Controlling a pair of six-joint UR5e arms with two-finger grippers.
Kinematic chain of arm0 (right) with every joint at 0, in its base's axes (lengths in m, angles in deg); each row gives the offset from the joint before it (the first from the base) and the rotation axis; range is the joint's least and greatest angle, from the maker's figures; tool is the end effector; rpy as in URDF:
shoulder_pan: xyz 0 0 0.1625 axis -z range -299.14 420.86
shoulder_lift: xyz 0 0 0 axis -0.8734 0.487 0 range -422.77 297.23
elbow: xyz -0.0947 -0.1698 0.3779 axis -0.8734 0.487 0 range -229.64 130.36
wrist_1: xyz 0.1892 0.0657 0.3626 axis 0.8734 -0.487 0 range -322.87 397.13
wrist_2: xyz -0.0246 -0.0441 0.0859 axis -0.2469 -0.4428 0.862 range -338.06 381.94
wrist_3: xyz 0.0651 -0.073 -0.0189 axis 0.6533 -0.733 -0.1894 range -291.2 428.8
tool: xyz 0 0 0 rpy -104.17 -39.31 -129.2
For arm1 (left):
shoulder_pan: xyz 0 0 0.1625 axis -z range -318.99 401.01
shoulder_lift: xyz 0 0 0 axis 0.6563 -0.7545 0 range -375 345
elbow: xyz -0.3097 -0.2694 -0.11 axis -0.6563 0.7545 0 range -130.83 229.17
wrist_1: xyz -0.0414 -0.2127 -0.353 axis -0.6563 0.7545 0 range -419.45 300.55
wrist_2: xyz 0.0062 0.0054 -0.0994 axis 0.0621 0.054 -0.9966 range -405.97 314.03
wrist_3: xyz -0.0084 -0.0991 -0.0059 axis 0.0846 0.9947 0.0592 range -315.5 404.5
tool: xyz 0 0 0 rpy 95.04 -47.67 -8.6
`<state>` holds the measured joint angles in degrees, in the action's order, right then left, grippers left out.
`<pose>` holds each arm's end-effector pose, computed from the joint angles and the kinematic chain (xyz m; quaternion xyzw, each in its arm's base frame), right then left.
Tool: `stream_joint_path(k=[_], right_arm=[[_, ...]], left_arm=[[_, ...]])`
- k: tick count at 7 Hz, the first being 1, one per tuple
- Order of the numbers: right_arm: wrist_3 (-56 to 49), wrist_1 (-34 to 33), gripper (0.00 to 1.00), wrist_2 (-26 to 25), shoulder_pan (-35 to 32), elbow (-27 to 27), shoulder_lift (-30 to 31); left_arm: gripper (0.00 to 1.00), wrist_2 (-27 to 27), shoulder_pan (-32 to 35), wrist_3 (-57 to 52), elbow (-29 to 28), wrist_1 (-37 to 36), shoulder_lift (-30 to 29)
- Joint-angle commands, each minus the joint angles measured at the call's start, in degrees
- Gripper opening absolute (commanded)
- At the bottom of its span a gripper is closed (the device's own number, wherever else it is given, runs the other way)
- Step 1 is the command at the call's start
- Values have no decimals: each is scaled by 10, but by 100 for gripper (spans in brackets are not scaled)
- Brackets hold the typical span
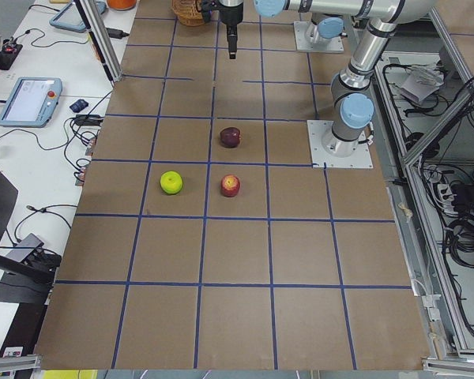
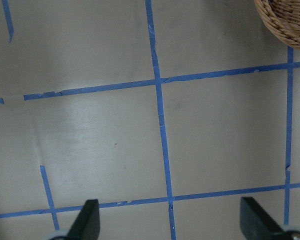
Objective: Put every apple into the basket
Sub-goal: 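Reach down and grasp the dark red apple with the left gripper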
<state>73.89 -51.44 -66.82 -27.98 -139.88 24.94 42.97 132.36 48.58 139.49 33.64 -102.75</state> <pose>0.1252 -0.5039 0.4636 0.0549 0.9978 0.0349 0.0097 -0.1462 -0.4697 0.4988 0.0240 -0.9996 -0.0106 0.0087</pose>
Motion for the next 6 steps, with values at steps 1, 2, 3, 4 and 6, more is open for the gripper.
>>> stream_joint_path(k=[1,2,3,4,6], right_arm=[[0,0,100,0,1,0,0],[0,0,100,0,1,0,0],[0,0,100,0,1,0,0],[0,0,100,1,1,0,0],[0,0,100,1,1,0,0]], left_arm=[[100,0,0,-6,-1,-1,0],[100,-1,-5,-23,5,-1,9],[100,2,-12,-68,12,0,15],[100,2,-29,-100,15,2,8],[100,1,-104,-198,77,-11,8]])
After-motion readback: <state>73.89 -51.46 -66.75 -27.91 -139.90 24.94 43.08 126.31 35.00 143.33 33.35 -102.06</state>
